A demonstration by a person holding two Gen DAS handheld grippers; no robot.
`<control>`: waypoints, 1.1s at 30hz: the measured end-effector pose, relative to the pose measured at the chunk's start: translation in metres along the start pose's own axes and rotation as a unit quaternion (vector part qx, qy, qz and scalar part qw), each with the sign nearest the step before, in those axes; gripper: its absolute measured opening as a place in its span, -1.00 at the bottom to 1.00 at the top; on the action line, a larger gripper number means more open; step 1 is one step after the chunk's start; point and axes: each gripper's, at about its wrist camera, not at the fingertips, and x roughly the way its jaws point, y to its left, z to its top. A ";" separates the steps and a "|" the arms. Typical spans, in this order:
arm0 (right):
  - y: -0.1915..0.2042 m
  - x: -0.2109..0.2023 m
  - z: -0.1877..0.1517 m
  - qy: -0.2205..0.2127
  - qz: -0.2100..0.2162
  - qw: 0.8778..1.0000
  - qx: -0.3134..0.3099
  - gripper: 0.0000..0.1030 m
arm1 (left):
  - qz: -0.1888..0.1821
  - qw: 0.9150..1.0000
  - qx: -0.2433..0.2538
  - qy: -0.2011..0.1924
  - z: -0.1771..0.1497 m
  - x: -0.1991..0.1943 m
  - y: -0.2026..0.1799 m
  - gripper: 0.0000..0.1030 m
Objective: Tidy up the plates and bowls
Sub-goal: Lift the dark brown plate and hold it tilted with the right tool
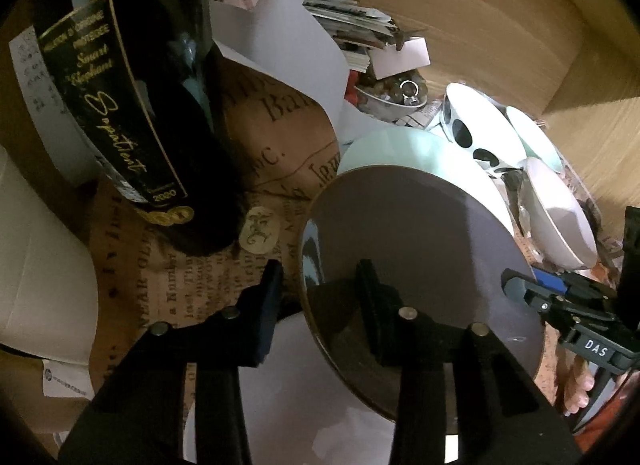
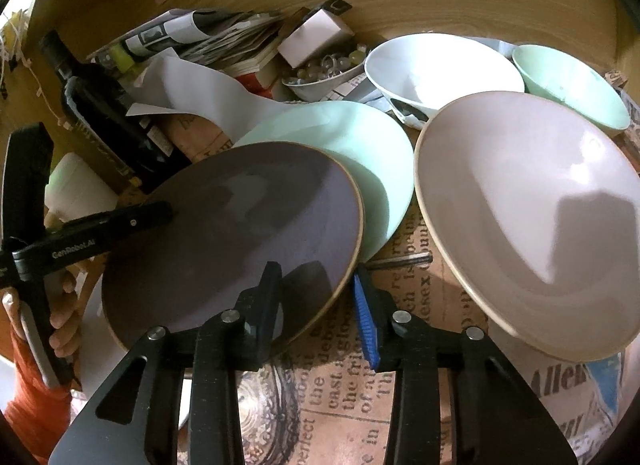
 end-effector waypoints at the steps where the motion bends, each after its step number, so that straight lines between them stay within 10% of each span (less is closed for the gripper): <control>1: 0.000 0.000 0.000 0.000 0.000 1.000 -0.001 -0.38 | -0.005 1.000 0.003 0.003 0.001 0.001 -0.001 -0.30; 33: 0.000 -0.053 -0.025 -0.039 0.003 0.999 -0.022 -0.45 | 0.003 0.999 0.006 -0.045 -0.037 -0.052 -0.036 -0.38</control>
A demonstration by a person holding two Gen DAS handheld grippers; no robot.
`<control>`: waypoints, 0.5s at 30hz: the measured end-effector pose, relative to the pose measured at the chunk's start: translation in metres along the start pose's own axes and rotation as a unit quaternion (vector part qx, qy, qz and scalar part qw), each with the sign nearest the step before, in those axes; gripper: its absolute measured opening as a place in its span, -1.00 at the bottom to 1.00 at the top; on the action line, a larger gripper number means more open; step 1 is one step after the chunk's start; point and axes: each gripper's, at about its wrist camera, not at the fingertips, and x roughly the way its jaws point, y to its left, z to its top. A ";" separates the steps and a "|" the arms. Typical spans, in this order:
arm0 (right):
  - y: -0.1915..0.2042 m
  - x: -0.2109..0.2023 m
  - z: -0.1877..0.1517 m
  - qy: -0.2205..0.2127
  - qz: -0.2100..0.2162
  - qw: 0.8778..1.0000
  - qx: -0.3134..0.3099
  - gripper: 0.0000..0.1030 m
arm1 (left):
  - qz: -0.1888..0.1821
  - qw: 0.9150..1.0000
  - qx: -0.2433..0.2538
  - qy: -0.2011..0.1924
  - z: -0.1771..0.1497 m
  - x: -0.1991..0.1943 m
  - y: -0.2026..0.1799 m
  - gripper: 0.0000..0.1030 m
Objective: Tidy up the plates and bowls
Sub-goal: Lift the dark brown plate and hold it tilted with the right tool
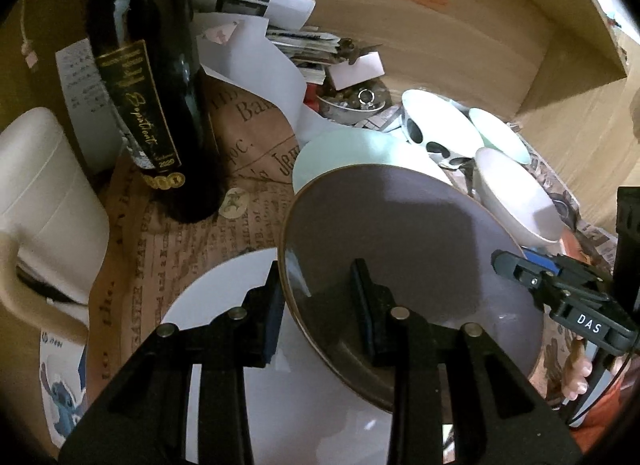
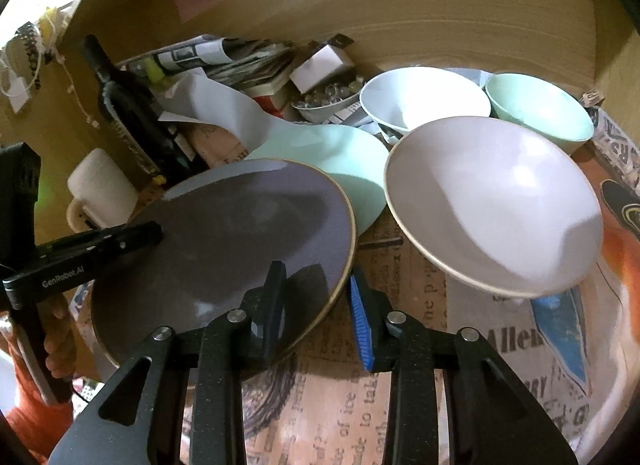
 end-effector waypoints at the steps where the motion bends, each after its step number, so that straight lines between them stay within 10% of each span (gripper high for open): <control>1: 0.000 -0.001 -0.001 -0.001 0.001 1.000 0.000 -0.45 | 0.000 1.000 0.000 -0.004 -0.002 -0.004 -0.002 -0.38; 15: -0.009 -0.037 -0.022 -0.020 0.005 1.000 -0.001 -0.47 | 0.003 1.000 0.006 -0.028 -0.027 -0.034 -0.031 -0.38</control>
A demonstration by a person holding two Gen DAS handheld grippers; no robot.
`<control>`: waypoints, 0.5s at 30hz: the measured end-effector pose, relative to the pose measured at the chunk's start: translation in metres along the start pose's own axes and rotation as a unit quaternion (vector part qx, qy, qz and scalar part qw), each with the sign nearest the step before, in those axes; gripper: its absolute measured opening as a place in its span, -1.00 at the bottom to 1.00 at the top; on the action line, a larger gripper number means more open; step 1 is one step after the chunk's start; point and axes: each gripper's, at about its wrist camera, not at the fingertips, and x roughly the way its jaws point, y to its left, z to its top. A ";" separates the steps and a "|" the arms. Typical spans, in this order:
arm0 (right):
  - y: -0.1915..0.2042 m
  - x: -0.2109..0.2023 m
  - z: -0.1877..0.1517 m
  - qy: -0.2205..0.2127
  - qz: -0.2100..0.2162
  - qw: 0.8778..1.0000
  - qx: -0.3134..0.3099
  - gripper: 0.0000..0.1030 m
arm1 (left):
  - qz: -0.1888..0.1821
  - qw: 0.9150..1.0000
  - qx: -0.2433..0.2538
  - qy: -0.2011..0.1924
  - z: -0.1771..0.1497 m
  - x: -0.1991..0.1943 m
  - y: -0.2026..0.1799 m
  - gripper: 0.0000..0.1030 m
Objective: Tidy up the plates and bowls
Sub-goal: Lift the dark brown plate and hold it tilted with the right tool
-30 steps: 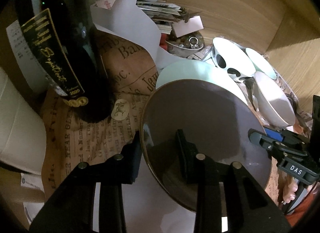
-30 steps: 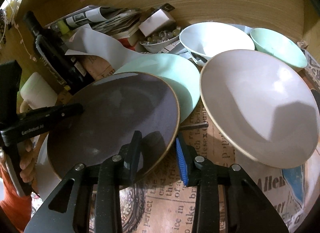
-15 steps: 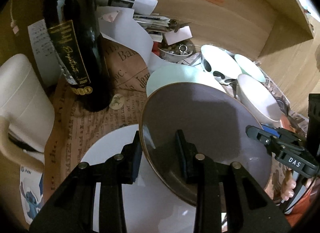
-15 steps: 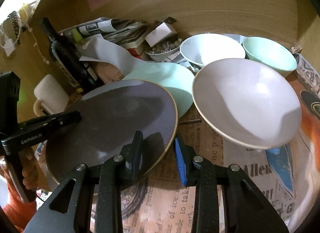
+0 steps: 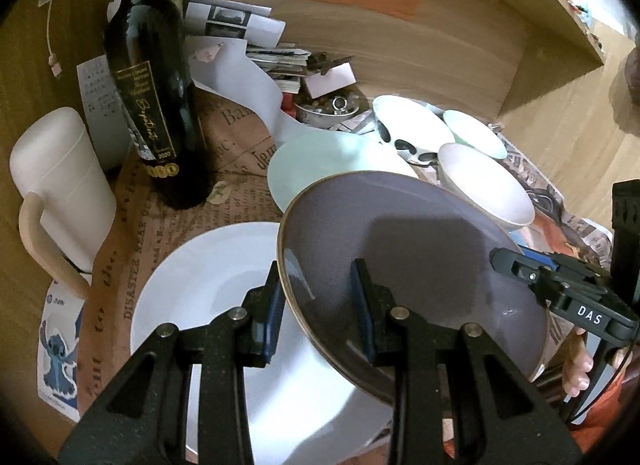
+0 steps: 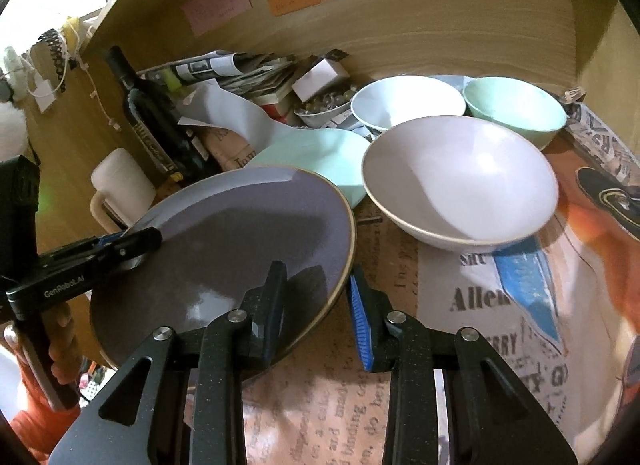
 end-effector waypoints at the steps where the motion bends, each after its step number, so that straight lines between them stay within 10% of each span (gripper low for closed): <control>1: -0.001 -0.001 -0.001 -0.001 0.000 1.000 0.000 -0.48 | -0.001 1.000 -0.001 -0.001 -0.002 -0.001 -0.002 -0.38; 15: -0.019 -0.026 -0.019 0.004 0.007 1.000 0.001 -0.50 | -0.003 1.000 -0.012 -0.007 -0.026 -0.011 -0.032 -0.38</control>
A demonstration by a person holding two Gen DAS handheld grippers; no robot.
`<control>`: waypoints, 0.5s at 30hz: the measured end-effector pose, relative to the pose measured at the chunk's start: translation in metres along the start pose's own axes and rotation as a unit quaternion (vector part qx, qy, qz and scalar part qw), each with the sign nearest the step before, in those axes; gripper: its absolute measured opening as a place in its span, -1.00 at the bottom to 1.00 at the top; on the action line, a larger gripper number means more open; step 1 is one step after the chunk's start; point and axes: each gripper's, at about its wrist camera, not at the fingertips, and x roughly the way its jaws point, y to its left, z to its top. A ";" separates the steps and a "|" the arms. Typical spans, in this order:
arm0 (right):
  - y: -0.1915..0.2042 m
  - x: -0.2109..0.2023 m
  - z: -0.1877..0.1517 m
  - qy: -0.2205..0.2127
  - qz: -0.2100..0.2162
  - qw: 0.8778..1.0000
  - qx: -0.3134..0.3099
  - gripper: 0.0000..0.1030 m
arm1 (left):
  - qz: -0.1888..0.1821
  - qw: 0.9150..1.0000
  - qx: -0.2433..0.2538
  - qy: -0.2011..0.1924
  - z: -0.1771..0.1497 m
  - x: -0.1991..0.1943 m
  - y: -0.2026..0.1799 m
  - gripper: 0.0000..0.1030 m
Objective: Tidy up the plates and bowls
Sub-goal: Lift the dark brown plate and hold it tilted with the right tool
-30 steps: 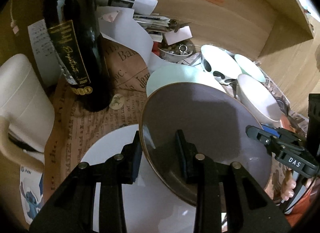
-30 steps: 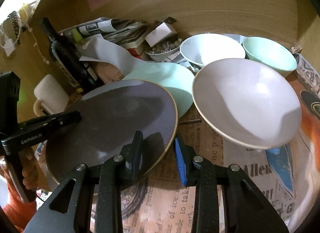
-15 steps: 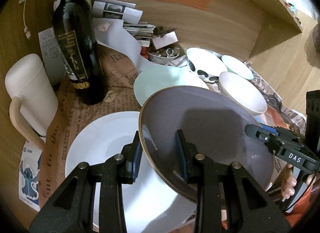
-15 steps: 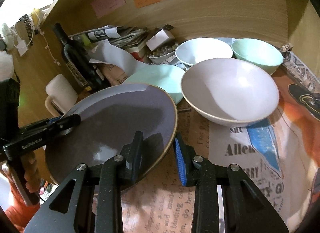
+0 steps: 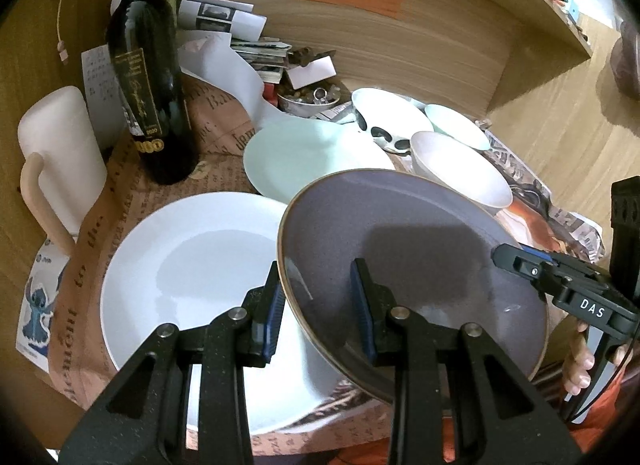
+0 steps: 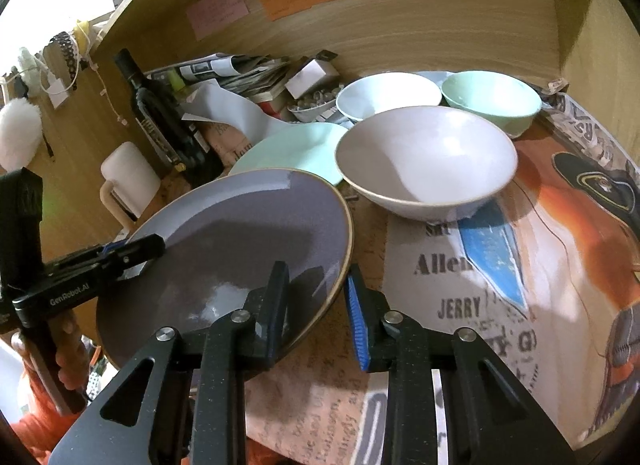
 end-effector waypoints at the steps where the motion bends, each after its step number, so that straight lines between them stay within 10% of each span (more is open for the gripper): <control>1: -0.002 -0.002 -0.002 0.001 -0.001 1.000 0.000 -0.50 | 0.000 1.000 -0.001 0.000 -0.002 0.000 -0.002 -0.38; 15: -0.031 -0.011 -0.016 0.018 -0.014 1.000 0.014 -0.50 | -0.010 1.000 0.009 0.016 -0.019 0.010 -0.034 -0.37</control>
